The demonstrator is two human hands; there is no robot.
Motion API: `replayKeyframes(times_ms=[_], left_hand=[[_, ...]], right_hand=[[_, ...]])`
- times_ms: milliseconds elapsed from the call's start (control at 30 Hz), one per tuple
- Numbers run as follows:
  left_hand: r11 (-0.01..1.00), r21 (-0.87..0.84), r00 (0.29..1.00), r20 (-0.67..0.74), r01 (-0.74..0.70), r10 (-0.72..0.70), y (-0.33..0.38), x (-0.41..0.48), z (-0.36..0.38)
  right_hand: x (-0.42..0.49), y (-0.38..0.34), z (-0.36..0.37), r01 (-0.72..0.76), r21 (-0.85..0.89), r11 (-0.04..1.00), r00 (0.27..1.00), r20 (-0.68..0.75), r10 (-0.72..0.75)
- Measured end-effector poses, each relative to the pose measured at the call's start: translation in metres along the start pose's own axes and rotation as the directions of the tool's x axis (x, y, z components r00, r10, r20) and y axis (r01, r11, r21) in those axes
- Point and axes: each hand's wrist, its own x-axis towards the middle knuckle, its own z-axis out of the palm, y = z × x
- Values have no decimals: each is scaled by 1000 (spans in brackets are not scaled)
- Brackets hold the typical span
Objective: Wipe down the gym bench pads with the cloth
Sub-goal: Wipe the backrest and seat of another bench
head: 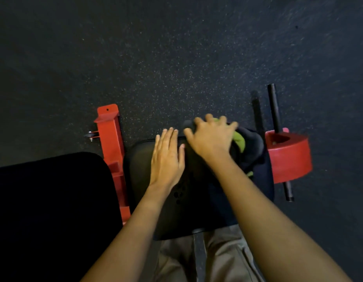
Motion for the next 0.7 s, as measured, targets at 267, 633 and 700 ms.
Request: replayKeyframes(times_ms=[267, 633, 700], left_hand=[[978, 17, 975, 87, -208, 206, 39, 13, 14], [935, 126, 942, -17, -331, 336, 88, 18, 53], [933, 141, 940, -35, -332, 340, 89, 18, 55]], right_hand=[[-13, 86, 9, -241, 331, 913, 959, -64, 276], [-110, 112, 76, -317, 678, 663, 825, -148, 545], [-91, 114, 62, -342, 606, 718, 840, -146, 523]])
